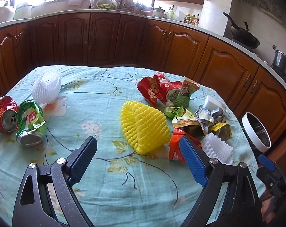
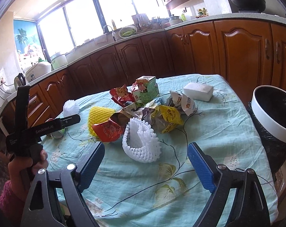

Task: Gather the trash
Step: 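Grasp the yellow foam net with the left gripper while the right grasps the white foam net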

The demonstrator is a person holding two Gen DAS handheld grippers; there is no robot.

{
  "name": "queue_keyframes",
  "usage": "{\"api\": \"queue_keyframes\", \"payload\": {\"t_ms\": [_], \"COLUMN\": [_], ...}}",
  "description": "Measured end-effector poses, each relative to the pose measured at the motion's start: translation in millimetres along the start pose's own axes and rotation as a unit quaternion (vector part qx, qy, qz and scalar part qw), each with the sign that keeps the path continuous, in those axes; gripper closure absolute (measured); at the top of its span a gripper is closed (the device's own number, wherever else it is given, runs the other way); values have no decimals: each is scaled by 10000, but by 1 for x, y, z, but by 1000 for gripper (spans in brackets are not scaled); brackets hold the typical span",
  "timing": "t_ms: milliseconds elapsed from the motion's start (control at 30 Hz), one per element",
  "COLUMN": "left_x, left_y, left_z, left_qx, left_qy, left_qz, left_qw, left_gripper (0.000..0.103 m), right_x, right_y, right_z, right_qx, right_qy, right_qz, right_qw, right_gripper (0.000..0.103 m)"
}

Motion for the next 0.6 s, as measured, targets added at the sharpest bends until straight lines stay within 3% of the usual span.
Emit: {"api": "queue_keyframes", "payload": {"t_ms": [133, 267, 367, 467, 500, 533, 600], "left_x": [20, 43, 59, 71, 74, 75, 70], "left_y": [-1, 4, 8, 10, 10, 11, 10], "left_z": [-11, -16, -19, -17, -16, -15, -15], "left_qx": [-132, -131, -171, -185, -198, -194, -166], "left_qy": [-103, -392, -512, -697, -747, -769, -720], "left_qz": [193, 325, 487, 627, 684, 709, 652], "left_qw": [9997, 9986, 9974, 9954, 9947, 9943, 9951], "left_gripper": [19, 25, 33, 54, 66, 79, 82], "right_x": [22, 39, 53, 66, 69, 70, 65], "right_y": [0, 1, 2, 1, 2, 2, 2], "right_z": [-1, -2, -3, -2, -1, 0, -1], "right_qx": [12, 66, 102, 115, 128, 139, 138], "right_qy": [-310, -529, -699, -890, -953, -980, -918], "right_qz": [-80, -194, -259, -329, -350, -359, -439], "right_qw": [9995, 9984, 9972, 9954, 9947, 9944, 9947], "right_gripper": [27, 32, 46, 65, 80, 86, 87]}}
Point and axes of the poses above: each gripper's, at about its wrist camera, not at the fingertips, and x roughly the way its jaws point, y to its right, z to its underside, the point moved 7 cm from there along x, roughly the way its jaws point, and after that the axes turned 6 degrees about -y, right-handed, at the moved point
